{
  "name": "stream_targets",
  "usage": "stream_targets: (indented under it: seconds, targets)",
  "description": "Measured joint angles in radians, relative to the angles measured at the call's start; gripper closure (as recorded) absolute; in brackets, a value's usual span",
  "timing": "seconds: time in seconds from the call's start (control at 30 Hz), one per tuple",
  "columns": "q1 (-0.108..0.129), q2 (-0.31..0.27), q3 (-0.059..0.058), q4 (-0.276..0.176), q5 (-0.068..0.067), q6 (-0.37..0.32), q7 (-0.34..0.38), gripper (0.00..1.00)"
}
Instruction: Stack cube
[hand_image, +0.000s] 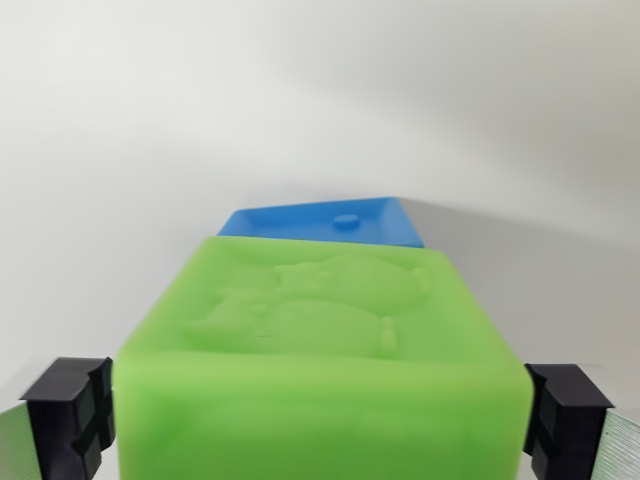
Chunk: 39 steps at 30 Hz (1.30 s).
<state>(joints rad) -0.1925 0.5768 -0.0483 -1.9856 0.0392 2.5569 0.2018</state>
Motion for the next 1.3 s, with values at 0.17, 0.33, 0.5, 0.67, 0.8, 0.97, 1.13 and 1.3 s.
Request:
stream_targets:
  seconds: [0.17, 0.33, 0.5, 0.67, 0.8, 0.97, 1.13, 1.3]
  targets:
    - [0.000, 0.000, 0.000, 0.000, 0.000, 0.000, 0.000, 0.00]
    - [0.000, -0.002, 0.000, 0.000, 0.000, -0.002, 0.000, 0.00]
    - [0.000, -0.015, -0.001, -0.002, 0.000, -0.011, 0.000, 0.00]
    - [0.001, -0.038, -0.001, -0.005, 0.000, -0.030, 0.000, 0.00]
    - [0.001, -0.060, -0.002, -0.007, -0.001, -0.050, 0.000, 0.00]
    - [0.002, -0.091, -0.003, -0.008, -0.002, -0.079, 0.001, 0.00]
    - [0.003, -0.123, -0.005, -0.009, -0.004, -0.110, 0.002, 0.00]
    - [0.004, -0.158, -0.007, -0.009, -0.005, -0.143, 0.003, 0.00]
